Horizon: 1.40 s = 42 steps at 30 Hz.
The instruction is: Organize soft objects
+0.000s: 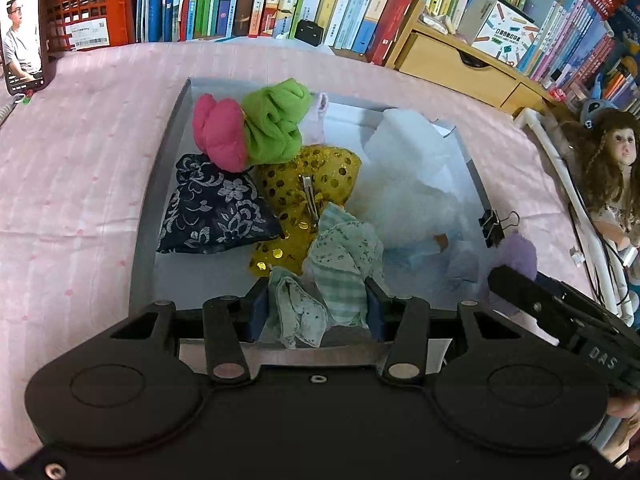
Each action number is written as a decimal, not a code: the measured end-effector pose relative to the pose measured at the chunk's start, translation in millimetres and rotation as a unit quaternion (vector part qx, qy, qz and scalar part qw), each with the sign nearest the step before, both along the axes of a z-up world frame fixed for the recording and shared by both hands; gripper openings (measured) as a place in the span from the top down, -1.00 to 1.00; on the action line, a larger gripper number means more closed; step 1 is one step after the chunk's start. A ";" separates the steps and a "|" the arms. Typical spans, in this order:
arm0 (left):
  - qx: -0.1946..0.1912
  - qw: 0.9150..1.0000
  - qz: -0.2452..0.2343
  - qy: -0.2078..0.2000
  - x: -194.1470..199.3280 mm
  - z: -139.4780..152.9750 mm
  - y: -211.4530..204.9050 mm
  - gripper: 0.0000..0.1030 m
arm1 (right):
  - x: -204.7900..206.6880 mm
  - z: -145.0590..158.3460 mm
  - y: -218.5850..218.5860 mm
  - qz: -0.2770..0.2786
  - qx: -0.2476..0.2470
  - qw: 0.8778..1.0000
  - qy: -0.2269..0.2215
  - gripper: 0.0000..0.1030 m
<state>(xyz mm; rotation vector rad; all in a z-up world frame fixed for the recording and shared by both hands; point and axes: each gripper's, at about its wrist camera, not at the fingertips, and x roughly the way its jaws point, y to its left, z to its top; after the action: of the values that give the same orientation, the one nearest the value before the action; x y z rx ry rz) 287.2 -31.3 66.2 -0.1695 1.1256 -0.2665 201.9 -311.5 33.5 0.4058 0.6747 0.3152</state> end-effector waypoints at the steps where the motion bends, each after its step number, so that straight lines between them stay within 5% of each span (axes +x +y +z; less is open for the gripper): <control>1: 0.001 1.000 0.000 0.000 0.5 -0.6 -1.0 0.12 | 1.8 -2.2 0.2 -0.004 0.001 1.000 0.001 -0.29; 12: 0.012 1.000 0.004 0.010 5.7 -11.9 -7.6 0.12 | 0.4 -16.4 2.6 -0.007 -0.014 1.000 0.004 -0.28; 23: 0.008 1.000 0.007 0.020 7.6 -17.5 -5.5 0.11 | -11.9 -2.3 13.1 0.019 -0.083 0.996 0.016 -0.28; 28: 0.003 1.000 0.010 0.026 8.7 -18.1 -4.1 0.10 | -15.8 3.3 17.0 0.026 -0.101 0.994 0.037 -0.42; 37: -0.003 0.999 0.012 0.032 9.6 -18.8 -0.8 0.10 | -19.6 12.0 1.3 0.022 -0.071 0.995 0.069 -0.52; 42: 0.004 1.000 0.008 0.027 8.1 -17.9 -1.4 0.13 | -21.2 7.8 -5.9 0.006 -0.075 0.993 0.093 0.24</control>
<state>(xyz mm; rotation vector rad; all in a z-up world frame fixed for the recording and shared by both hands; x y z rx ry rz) 295.3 -32.7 48.3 -0.1803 1.1791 -0.2438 180.7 -317.4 41.4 0.2891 0.8772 0.2381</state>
